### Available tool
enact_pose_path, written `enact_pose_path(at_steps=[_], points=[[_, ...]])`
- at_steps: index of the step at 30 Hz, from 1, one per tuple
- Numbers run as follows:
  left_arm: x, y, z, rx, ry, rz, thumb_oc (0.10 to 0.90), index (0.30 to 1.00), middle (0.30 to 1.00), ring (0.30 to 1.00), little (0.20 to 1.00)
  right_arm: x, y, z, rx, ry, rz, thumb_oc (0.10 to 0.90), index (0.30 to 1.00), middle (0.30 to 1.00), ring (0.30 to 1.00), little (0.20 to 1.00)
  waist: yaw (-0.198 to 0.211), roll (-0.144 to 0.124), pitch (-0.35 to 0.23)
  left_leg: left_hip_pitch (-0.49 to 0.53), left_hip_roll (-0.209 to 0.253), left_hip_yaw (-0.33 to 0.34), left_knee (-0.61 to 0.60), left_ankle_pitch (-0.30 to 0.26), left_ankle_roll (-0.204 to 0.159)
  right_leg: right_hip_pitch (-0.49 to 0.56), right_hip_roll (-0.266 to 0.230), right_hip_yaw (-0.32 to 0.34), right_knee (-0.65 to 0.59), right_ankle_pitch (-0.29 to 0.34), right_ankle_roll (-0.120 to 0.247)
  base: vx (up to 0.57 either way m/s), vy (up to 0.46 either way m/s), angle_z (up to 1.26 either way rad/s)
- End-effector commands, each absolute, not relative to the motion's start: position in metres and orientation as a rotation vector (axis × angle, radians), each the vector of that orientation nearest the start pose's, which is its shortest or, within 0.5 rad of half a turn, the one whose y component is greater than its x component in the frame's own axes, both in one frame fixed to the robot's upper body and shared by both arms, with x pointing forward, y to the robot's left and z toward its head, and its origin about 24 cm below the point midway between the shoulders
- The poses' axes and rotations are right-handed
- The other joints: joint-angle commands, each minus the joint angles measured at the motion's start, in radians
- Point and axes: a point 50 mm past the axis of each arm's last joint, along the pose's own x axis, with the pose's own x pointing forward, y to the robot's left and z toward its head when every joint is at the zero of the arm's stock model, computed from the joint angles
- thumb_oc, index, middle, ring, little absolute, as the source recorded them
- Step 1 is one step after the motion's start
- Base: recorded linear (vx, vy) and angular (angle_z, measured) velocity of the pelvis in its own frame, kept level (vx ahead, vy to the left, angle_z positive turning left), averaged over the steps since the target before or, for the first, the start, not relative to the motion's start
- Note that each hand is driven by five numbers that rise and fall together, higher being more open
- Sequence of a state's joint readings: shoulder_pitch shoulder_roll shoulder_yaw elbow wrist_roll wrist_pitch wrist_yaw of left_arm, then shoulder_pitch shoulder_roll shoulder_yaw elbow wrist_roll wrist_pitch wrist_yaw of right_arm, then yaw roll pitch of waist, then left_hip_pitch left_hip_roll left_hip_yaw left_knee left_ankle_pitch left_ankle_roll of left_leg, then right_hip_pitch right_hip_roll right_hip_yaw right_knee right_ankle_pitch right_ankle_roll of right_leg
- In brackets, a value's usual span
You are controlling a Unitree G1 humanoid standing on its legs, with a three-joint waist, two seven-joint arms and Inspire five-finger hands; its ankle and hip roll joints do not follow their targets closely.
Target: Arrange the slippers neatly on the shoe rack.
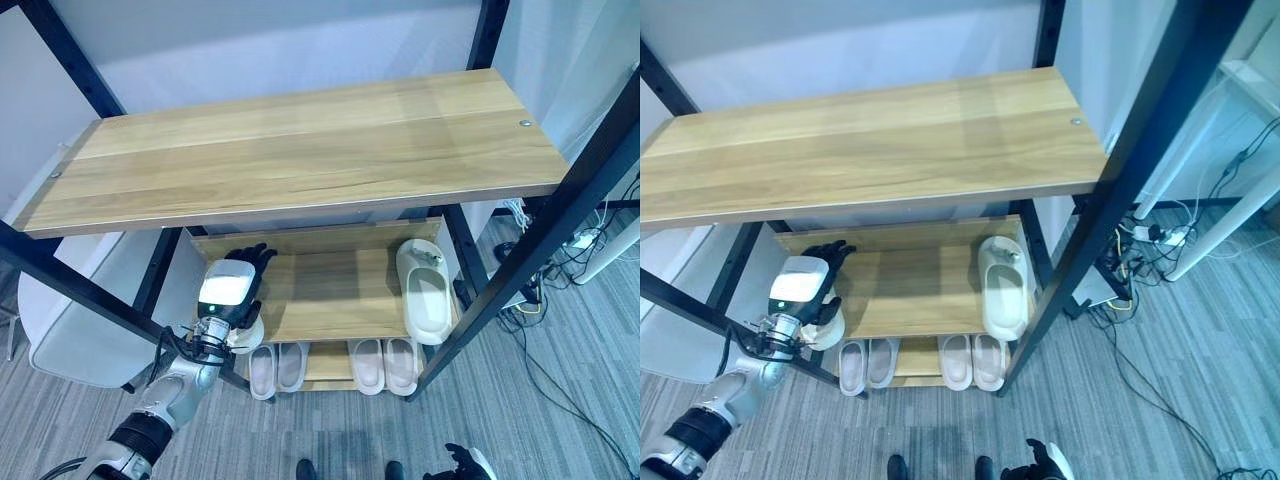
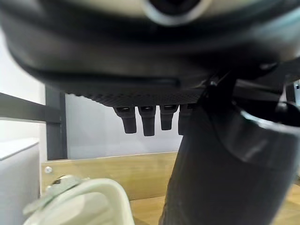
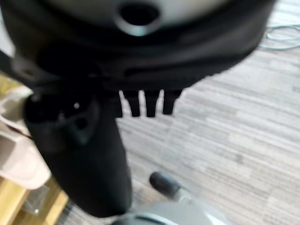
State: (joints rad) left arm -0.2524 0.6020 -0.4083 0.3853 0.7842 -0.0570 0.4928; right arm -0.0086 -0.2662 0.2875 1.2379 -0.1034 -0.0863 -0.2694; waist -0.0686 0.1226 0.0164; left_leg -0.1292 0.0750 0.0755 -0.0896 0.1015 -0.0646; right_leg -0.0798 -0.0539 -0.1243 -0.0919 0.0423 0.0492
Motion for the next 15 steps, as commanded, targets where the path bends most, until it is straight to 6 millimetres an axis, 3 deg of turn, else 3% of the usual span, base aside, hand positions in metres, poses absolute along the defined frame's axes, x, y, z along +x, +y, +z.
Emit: enact_pose_path(at_steps=[1, 10, 15], points=[[0.319, 0.245, 0.120, 1.438, -0.450, 0.348, 0.800, 0.900, 0.900, 0.900, 0.900, 0.084, -0.232, -0.161, -0.652, 1.131, -0.016, 0.800, 0.900, 0.900, 0.900, 0.900, 0.007, -0.054, -0.022, 0.015, -0.043, -0.005, 0.002, -0.101, -0.003, -0.068, -0.072, 0.023, 0.005, -0.013, 0.110, 0.00, 0.000, 0.00], [0.316, 0.260, 0.121, 1.457, -0.408, 0.409, 0.800, 0.900, 0.900, 0.900, 0.900, 0.080, -0.234, -0.161, -0.656, 1.145, -0.010, 0.800, 0.900, 0.900, 0.900, 0.900, 0.008, -0.055, -0.024, 0.010, -0.041, 0.000, 0.002, -0.100, -0.003, -0.075, -0.071, 0.028, 0.005, -0.012, 0.107, 0.01, -0.001, -0.01], [0.313, 0.264, 0.109, 1.510, -0.350, 0.419, 0.800, 0.900, 0.900, 0.900, 0.900, 0.081, -0.233, -0.161, -0.655, 1.143, -0.002, 0.800, 0.900, 0.900, 0.900, 0.900, 0.006, -0.055, -0.027, 0.014, -0.041, 0.000, 0.002, -0.102, -0.002, -0.074, -0.069, 0.030, 0.005, -0.014, 0.105, 0.01, 0.000, -0.02]])
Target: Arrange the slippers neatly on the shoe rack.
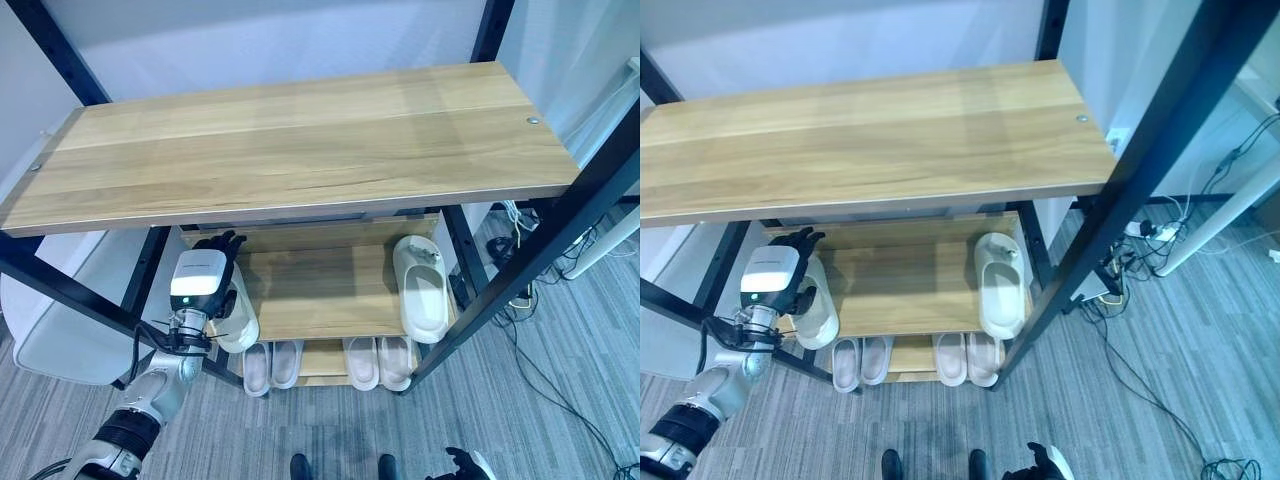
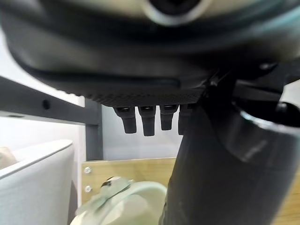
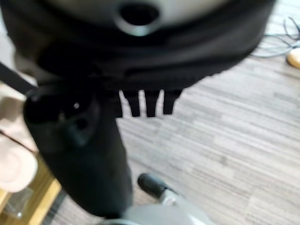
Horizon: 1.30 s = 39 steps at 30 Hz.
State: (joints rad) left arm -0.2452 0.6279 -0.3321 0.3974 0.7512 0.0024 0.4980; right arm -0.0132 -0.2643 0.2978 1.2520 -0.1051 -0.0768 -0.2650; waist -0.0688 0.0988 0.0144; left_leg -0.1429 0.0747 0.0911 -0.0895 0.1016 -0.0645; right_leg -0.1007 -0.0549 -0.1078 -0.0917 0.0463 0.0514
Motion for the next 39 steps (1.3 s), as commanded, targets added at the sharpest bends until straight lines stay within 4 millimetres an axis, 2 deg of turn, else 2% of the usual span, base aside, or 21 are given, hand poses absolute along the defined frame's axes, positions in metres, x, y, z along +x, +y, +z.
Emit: enact_pose_path(at_steps=[1, 14, 15, 21, 23, 25, 26, 28, 29, 30, 33, 39], points=[[0.315, 0.264, 0.109, 1.523, -0.347, 0.415, 0.800, 0.900, 0.900, 0.900, 0.900, 0.079, -0.234, -0.161, -0.654, 1.148, -0.003, 0.800, 0.900, 0.900, 0.900, 0.900, 0.006, -0.032, -0.025, 0.028, -0.040, -0.016, 0.002, -0.103, -0.002, -0.052, -0.068, 0.013, 0.004, -0.018, 0.103, 0.01, -0.007, -0.03], [0.331, 0.264, 0.097, 1.567, -0.258, 0.398, 0.800, 0.900, 0.900, 0.900, 0.900, 0.078, -0.233, -0.162, -0.659, 1.145, 0.023, 0.800, 0.900, 0.900, 0.900, 0.900, -0.011, -0.040, -0.027, 0.014, -0.034, -0.009, 0.002, -0.099, -0.003, -0.069, -0.063, 0.019, 0.004, -0.011, 0.104, 0.00, -0.001, -0.01], [0.335, 0.263, 0.098, 1.569, -0.248, 0.395, 0.400, 0.300, 0.300, 0.300, 0.300, 0.079, -0.235, -0.161, -0.665, 1.142, 0.024, 0.800, 0.900, 0.900, 0.900, 0.900, -0.016, -0.041, -0.026, 0.013, -0.033, -0.008, 0.002, -0.098, -0.003, -0.072, -0.062, 0.020, 0.004, -0.010, 0.104, 0.00, 0.000, 0.00], [0.337, 0.261, 0.097, 1.559, -0.240, 0.388, 0.400, 0.300, 0.300, 0.300, 0.300, 0.078, -0.235, -0.161, -0.653, 1.147, 0.016, 0.800, 0.900, 0.900, 0.900, 0.900, -0.019, -0.045, -0.028, 0.014, -0.031, -0.004, 0.002, -0.099, -0.003, -0.072, -0.061, 0.023, 0.004, -0.011, 0.104, 0.01, -0.001, 0.00], [0.339, 0.254, 0.107, 1.552, -0.297, 0.381, 0.400, 0.300, 0.300, 0.300, 0.300, 0.078, -0.234, -0.161, -0.647, 1.147, 0.014, 0.800, 0.900, 0.900, 0.900, 0.900, -0.019, -0.048, -0.026, 0.014, -0.031, -0.005, 0.002, -0.099, -0.004, -0.072, -0.061, 0.024, 0.004, -0.012, 0.104, 0.00, 0.000, 0.00], [0.340, 0.239, 0.119, 1.536, -0.389, 0.358, 0.400, 0.300, 0.300, 0.300, 0.300, 0.075, -0.232, -0.163, -0.648, 1.156, 0.024, 0.800, 0.900, 0.900, 0.900, 0.900, -0.021, -0.048, -0.023, 0.011, -0.031, -0.005, 0.002, -0.100, -0.004, -0.075, -0.061, 0.023, 0.004, -0.012, 0.104, 0.00, 0.000, 0.00], [0.341, 0.224, 0.127, 1.503, -0.469, 0.336, 0.400, 0.300, 0.300, 0.300, 0.300, 0.075, -0.230, -0.163, -0.646, 1.159, 0.027, 0.800, 0.900, 0.900, 0.900, 0.900, -0.023, -0.049, -0.023, 0.011, -0.031, -0.004, 0.002, -0.101, -0.003, -0.076, -0.061, 0.025, 0.004, -0.012, 0.103, 0.00, 0.000, 0.00], [0.341, 0.219, 0.129, 1.491, -0.496, 0.327, 0.400, 0.300, 0.300, 0.300, 0.300, 0.075, -0.231, -0.163, -0.647, 1.158, 0.027, 0.800, 0.900, 0.900, 0.900, 0.900, -0.024, -0.049, -0.023, 0.010, -0.031, -0.003, 0.002, -0.101, -0.003, -0.076, -0.061, 0.025, 0.004, -0.013, 0.103, 0.00, 0.000, 0.00], [0.341, 0.205, 0.137, 1.451, -0.571, 0.316, 0.400, 0.300, 0.300, 0.300, 0.300, 0.076, -0.230, -0.163, -0.650, 1.155, 0.031, 0.800, 0.900, 0.900, 0.900, 0.900, -0.027, -0.049, -0.021, 0.010, -0.031, -0.002, 0.002, -0.102, -0.003, -0.076, -0.060, 0.026, 0.004, -0.014, 0.102, 0.00, 0.000, 0.00], [0.341, 0.205, 0.137, 1.451, -0.571, 0.315, 0.400, 0.300, 0.300, 0.300, 0.300, 0.076, -0.230, -0.163, -0.650, 1.155, 0.031, 0.800, 0.900, 0.900, 0.900, 0.900, -0.026, -0.049, -0.021, 0.010, -0.031, -0.002, 0.002, -0.102, -0.003, -0.076, -0.060, 0.027, 0.004, -0.014, 0.102, 0.00, 0.000, 0.00], [0.342, 0.182, 0.136, 1.426, -0.637, 0.254, 0.400, 0.300, 0.300, 0.300, 0.300, 0.080, -0.231, -0.162, -0.659, 1.145, 0.032, 0.800, 0.900, 0.900, 0.900, 0.900, -0.035, -0.049, -0.019, 0.012, -0.028, 0.003, 0.002, -0.103, -0.003, -0.078, -0.059, 0.031, 0.004, -0.014, 0.102, 0.02, -0.021, -0.05], [0.348, 0.161, 0.139, 1.422, -0.693, 0.206, 0.400, 0.300, 0.300, 0.300, 0.300, 0.088, -0.235, -0.159, -0.665, 1.125, 0.011, 0.800, 0.900, 0.900, 0.900, 0.900, -0.046, -0.045, -0.012, 0.009, -0.025, 0.012, 0.002, -0.102, -0.003, -0.087, -0.058, 0.042, 0.004, -0.009, 0.103, 0.01, -0.014, -0.07]])
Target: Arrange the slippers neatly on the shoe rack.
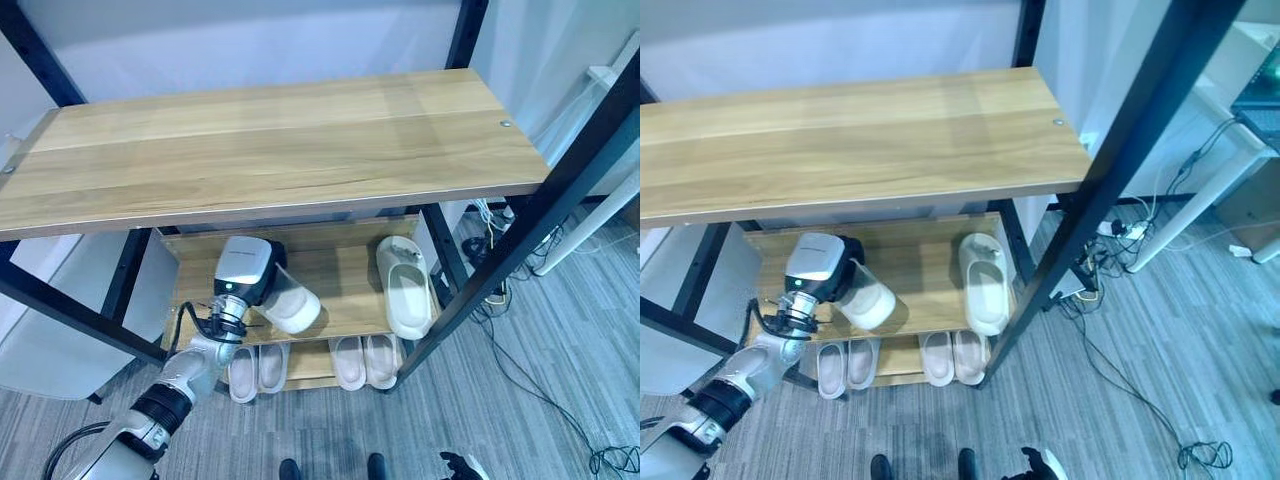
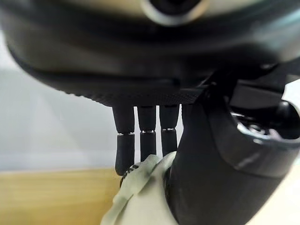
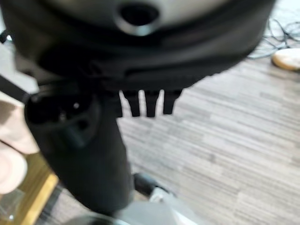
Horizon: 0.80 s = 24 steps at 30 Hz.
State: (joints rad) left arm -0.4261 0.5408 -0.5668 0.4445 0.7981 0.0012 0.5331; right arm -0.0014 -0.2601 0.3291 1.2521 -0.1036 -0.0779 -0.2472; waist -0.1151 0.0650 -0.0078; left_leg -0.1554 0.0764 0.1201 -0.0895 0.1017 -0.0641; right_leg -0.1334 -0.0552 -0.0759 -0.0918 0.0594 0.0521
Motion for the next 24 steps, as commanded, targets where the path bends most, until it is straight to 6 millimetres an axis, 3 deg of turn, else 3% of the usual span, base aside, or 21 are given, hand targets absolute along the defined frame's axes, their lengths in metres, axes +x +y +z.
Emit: enact_pose_path(at_steps=[1, 7, 10, 24], points=[[0.349, 0.158, 0.141, 1.422, -0.709, 0.200, 0.400, 0.300, 0.300, 0.300, 0.300, 0.088, -0.236, -0.159, -0.668, 1.125, 0.010, 0.800, 0.900, 0.900, 0.900, 0.900, -0.002, -0.011, 0.011, 0.019, -0.026, -0.016, 0.002, -0.101, -0.004, -0.059, -0.058, 0.012, 0.004, -0.021, 0.102, 0.00, 0.000, 0.00], [0.353, 0.140, 0.143, 1.475, -0.772, 0.146, 0.400, 0.300, 0.300, 0.300, 0.300, 0.086, -0.239, -0.159, -0.677, 1.135, 0.000, 0.800, 0.900, 0.900, 0.900, 0.900, -0.017, -0.005, 0.016, 0.006, -0.023, -0.004, 0.002, -0.100, -0.005, -0.080, -0.056, 0.023, 0.004, -0.013, 0.103, 0.01, -0.016, -0.09], [0.358, 0.126, 0.152, 1.502, -0.828, 0.132, 0.400, 0.300, 0.300, 0.300, 0.300, 0.095, -0.248, -0.155, -0.688, 1.108, -0.044, 0.800, 0.900, 0.900, 0.900, 0.900, -0.030, 0.001, 0.030, -0.009, -0.019, 0.001, 0.002, -0.095, -0.006, -0.099, -0.055, 0.030, 0.004, -0.007, 0.106, 0.00, -0.015, -0.10], [0.366, 0.100, 0.179, 1.562, -0.975, 0.110, 0.400, 0.300, 0.300, 0.300, 0.300, 0.107, -0.253, -0.149, -0.684, 1.062, -0.111, 0.800, 0.900, 0.900, 0.900, 0.900, -0.069, 0.000, 0.069, -0.060, -0.009, 0.033, 0.002, -0.086, -0.011, -0.174, -0.047, 0.067, 0.004, 0.020, 0.110, 0.00, -0.012, -0.09]])
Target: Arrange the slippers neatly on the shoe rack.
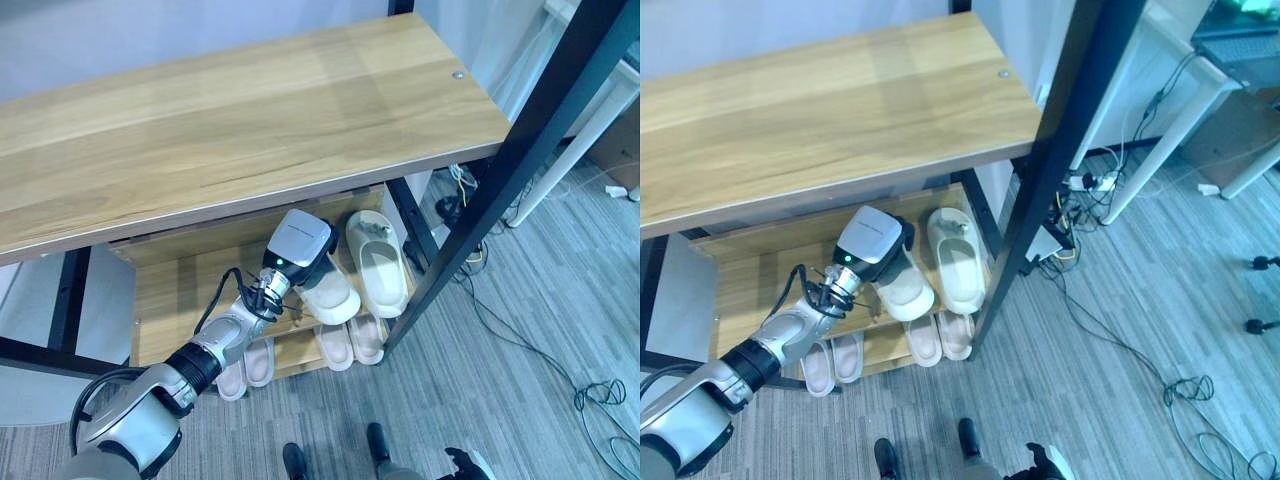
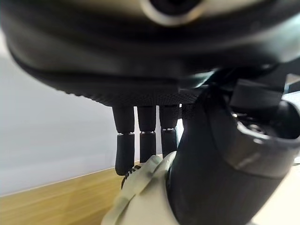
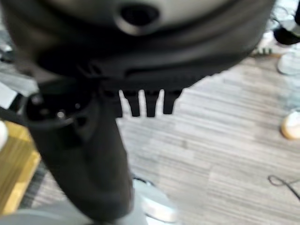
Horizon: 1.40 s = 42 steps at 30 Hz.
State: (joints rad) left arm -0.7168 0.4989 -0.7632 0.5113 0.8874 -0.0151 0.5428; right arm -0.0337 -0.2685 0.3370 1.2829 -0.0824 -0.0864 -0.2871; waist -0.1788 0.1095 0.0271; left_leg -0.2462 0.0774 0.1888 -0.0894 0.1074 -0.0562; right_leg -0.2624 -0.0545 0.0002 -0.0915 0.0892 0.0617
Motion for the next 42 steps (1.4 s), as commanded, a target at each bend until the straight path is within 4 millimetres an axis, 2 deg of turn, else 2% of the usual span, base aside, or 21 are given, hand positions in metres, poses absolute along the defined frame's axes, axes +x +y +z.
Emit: enact_pose_path(at_steps=[1, 5, 9, 15, 16, 17, 18, 19, 33, 42], points=[[0.367, 0.098, 0.180, 1.566, -0.983, 0.106, 0.400, 0.300, 0.300, 0.300, 0.300, 0.108, -0.253, -0.149, -0.685, 1.060, -0.110, 0.800, 0.900, 0.900, 0.900, 0.900, -0.008, -0.044, 0.036, 0.027, -0.009, -0.034, 0.002, -0.091, -0.019, -0.050, -0.048, -0.008, 0.004, -0.009, 0.101, 0.00, -0.017, -0.03], [0.369, 0.093, 0.186, 1.595, -1.013, 0.102, 0.400, 0.300, 0.300, 0.300, 0.300, 0.111, -0.253, -0.148, -0.676, 1.054, -0.123, 0.800, 0.900, 0.900, 0.900, 0.900, -0.011, -0.042, 0.043, 0.015, -0.006, -0.030, 0.002, -0.089, -0.020, -0.065, -0.049, -0.004, 0.004, -0.004, 0.101, 0.01, -0.012, -0.07], [0.372, 0.085, 0.202, 1.633, -1.064, 0.127, 0.400, 0.300, 0.300, 0.300, 0.300, 0.117, -0.252, -0.146, -0.633, 1.024, -0.158, 0.800, 0.900, 0.900, 0.900, 0.900, -0.016, -0.038, 0.055, 0.004, -0.005, -0.033, 0.002, -0.088, -0.021, -0.076, -0.050, -0.004, 0.004, -0.001, 0.103, 0.00, -0.001, -0.02], [0.376, 0.084, 0.204, 1.672, -1.060, 0.137, 0.400, 0.300, 0.300, 0.300, 0.300, 0.119, -0.250, -0.146, -0.603, 1.016, -0.166, 0.800, 0.900, 0.900, 0.900, 0.900, -0.017, -0.038, 0.059, 0.001, -0.006, -0.037, 0.002, -0.089, -0.023, -0.077, -0.051, -0.009, 0.004, -0.001, 0.102, 0.00, -0.004, 0.02], [0.377, 0.084, 0.205, 1.676, -1.059, 0.141, 0.417, 0.326, 0.326, 0.326, 0.326, 0.118, -0.250, -0.147, -0.598, 1.017, -0.168, 0.800, 0.900, 0.900, 0.900, 0.900, -0.017, -0.038, 0.058, 0.003, -0.005, -0.039, 0.002, -0.089, -0.023, -0.075, -0.052, -0.013, 0.004, -0.001, 0.103, 0.01, 0.002, 0.05], [0.377, 0.085, 0.204, 1.677, -1.054, 0.142, 0.477, 0.415, 0.415, 0.415, 0.415, 0.117, -0.250, -0.147, -0.594, 1.020, -0.168, 0.800, 0.900, 0.900, 0.900, 0.900, -0.016, -0.038, 0.057, 0.004, -0.006, -0.040, 0.002, -0.090, -0.023, -0.073, -0.051, -0.014, 0.004, -0.003, 0.102, 0.02, 0.003, 0.03], [0.377, 0.085, 0.202, 1.673, -1.050, 0.139, 0.599, 0.599, 0.599, 0.599, 0.599, 0.116, -0.249, -0.147, -0.589, 1.023, -0.167, 0.800, 0.900, 0.900, 0.900, 0.900, -0.015, -0.038, 0.056, 0.006, -0.006, -0.042, 0.002, -0.091, -0.023, -0.071, -0.050, -0.015, 0.004, -0.005, 0.102, 0.00, 0.000, 0.00], [0.376, 0.085, 0.200, 1.665, -1.044, 0.137, 0.800, 0.900, 0.900, 0.900, 0.900, 0.115, -0.248, -0.148, -0.583, 1.026, -0.167, 0.800, 0.900, 0.900, 0.900, 0.900, -0.014, -0.038, 0.055, 0.008, -0.007, -0.044, 0.002, -0.092, -0.023, -0.069, -0.050, -0.015, 0.004, -0.006, 0.101, 0.00, 0.000, 0.00], [0.368, 0.105, 0.192, 1.623, -0.975, 0.131, 0.800, 0.900, 0.900, 0.900, 0.900, 0.104, -0.241, -0.153, -0.533, 1.065, -0.161, 0.800, 0.900, 0.900, 0.900, 0.900, 0.008, -0.049, 0.058, 0.047, -0.012, -0.056, 0.002, -0.101, -0.017, -0.018, -0.044, -0.031, 0.004, -0.020, 0.097, 0.00, 0.001, 0.03], [0.362, 0.114, 0.174, 1.591, -0.889, 0.060, 0.800, 0.900, 0.900, 0.900, 0.900, 0.099, -0.238, -0.156, -0.509, 1.094, -0.157, 0.800, 0.900, 0.900, 0.900, 0.900, 0.018, -0.060, 0.056, 0.064, -0.017, -0.062, 0.002, -0.105, -0.011, 0.004, -0.047, -0.031, 0.004, -0.022, 0.094, 0.00, 0.000, 0.00]])
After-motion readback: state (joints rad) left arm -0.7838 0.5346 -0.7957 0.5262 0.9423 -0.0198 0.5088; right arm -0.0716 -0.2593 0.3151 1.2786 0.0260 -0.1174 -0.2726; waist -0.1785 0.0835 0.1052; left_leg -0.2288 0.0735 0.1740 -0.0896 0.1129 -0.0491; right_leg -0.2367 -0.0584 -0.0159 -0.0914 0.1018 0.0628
